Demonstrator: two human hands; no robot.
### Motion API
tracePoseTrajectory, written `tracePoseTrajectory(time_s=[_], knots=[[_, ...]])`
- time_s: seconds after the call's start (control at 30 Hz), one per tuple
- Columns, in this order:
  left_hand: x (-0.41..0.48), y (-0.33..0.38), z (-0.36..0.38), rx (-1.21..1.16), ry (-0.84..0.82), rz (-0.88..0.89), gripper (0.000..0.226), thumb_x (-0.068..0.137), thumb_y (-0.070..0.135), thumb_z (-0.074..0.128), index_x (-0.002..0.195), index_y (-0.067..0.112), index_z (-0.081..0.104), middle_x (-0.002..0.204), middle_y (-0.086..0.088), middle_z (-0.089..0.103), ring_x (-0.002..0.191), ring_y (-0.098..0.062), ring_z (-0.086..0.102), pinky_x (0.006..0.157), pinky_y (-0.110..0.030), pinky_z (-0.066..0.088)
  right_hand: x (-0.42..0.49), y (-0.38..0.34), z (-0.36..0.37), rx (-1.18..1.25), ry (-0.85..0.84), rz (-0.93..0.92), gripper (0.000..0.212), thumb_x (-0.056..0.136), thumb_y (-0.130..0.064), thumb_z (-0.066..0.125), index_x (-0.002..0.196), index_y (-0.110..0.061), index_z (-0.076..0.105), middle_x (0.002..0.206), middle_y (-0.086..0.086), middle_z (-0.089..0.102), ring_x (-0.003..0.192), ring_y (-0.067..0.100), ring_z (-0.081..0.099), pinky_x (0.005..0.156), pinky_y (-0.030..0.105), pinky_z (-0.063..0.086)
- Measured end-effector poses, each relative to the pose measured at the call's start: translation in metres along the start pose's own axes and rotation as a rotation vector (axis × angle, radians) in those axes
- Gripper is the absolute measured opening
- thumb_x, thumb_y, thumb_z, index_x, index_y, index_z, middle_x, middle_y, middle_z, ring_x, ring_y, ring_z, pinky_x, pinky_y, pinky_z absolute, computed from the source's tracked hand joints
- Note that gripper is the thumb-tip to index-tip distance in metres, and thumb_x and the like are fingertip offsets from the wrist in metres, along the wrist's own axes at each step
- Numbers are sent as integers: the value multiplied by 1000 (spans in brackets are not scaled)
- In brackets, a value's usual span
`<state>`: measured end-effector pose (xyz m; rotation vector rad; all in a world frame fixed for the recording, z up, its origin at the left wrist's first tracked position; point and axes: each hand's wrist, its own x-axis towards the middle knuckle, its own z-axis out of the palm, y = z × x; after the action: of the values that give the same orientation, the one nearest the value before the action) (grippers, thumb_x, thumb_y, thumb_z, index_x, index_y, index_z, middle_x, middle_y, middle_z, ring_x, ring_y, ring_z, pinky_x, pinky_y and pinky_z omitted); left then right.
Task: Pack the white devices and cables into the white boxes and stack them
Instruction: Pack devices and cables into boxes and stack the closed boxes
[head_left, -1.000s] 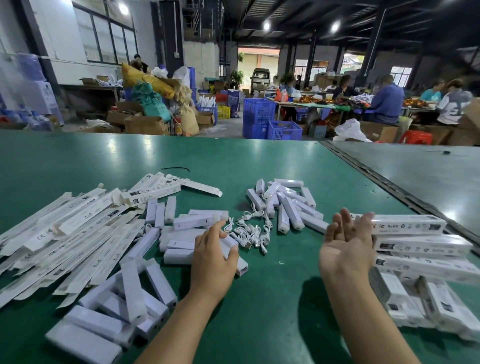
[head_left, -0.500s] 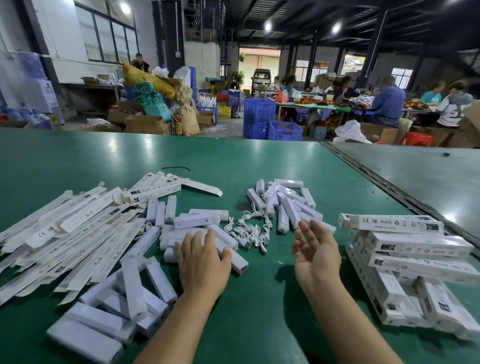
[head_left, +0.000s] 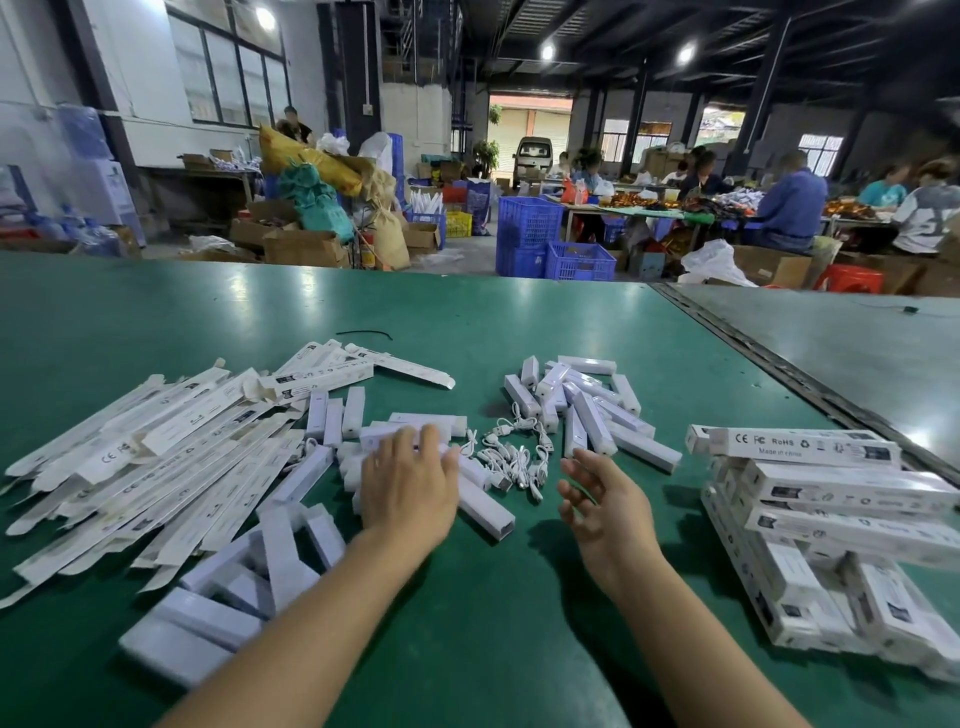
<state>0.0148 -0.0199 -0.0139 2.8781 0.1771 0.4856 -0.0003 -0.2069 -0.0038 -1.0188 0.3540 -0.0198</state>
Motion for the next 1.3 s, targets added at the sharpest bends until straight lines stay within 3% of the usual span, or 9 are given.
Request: tracePoseTrajectory(time_s=[0.07, 0.23, 0.33, 0.5, 0.83, 1.0, 1.13, 1.23, 1.3], knots=[[22, -20, -16, 125, -4, -21, 41, 103, 31, 37, 141, 15, 36, 139, -10, 47, 123, -28, 46, 97, -41, 40, -1, 2, 1, -56, -32, -18, 5, 92, -14, 62, 93, -12, 66, 75, -1, 70, 65, 14, 57, 60, 26, 44], [60, -92, -53, 531, -259, -294, 67, 95, 21, 52, 153, 16, 20, 150, -19, 38, 133, -39, 42, 109, -56, 37, 1, 7, 3, -135, -121, -67, 8, 88, -17, 69, 83, -15, 64, 74, -1, 68, 59, 11, 57, 61, 26, 41], [62, -124, -57, 545, -320, -392, 55, 94, 7, 45, 148, 15, 35, 140, -12, 51, 123, -33, 54, 103, -52, 44, 1, 9, 5, -143, -115, -55, 13, 89, -26, 69, 83, -15, 64, 70, -3, 68, 57, 11, 56, 61, 28, 41], [54, -137, -48, 619, -258, -288, 35, 95, 5, 42, 123, 21, 57, 121, -1, 60, 104, -18, 59, 81, -27, 48, 2, 10, 3, -138, -129, -49, 15, 91, -28, 66, 82, -16, 65, 68, -3, 67, 54, 11, 55, 58, 27, 41], [55, -131, -53, 653, 4, -150, 36, 92, -2, 47, 123, 15, 49, 103, -1, 68, 89, -21, 66, 67, -29, 38, 0, 12, 4, -163, -165, -23, 16, 92, -26, 64, 80, -16, 63, 67, -3, 67, 56, 12, 54, 57, 27, 41], [67, -93, -67, 428, 167, -79, 31, 93, -1, 44, 120, 11, 51, 107, -8, 60, 85, -28, 62, 68, -35, 40, 1, 14, 4, -189, -185, -1, 15, 92, -27, 65, 81, -16, 62, 68, -2, 66, 55, 11, 54, 55, 25, 42], [72, -53, -76, -52, 269, -48, 31, 91, -2, 50, 119, 12, 51, 109, -12, 57, 77, -30, 50, 64, -38, 42, 1, 16, 4, -205, -231, 21, 15, 92, -26, 65, 82, -15, 60, 68, -1, 65, 54, 10, 54, 52, 23, 43], [66, -16, -77, -414, 226, -85, 36, 95, -2, 43, 122, 19, 54, 112, -11, 59, 83, -26, 52, 60, -30, 39, 0, 18, 6, -160, -270, 18, 17, 92, -23, 65, 80, -11, 61, 68, 3, 65, 53, 13, 55, 50, 22, 48], [55, 8, -75, -743, 174, -186, 21, 101, 12, 45, 111, 23, 60, 107, -5, 63, 75, -17, 55, 52, -26, 37, -3, 18, 8, -174, -330, 6, 22, 89, -28, 65, 79, -9, 62, 73, 7, 65, 57, 16, 59, 53, 23, 51]])
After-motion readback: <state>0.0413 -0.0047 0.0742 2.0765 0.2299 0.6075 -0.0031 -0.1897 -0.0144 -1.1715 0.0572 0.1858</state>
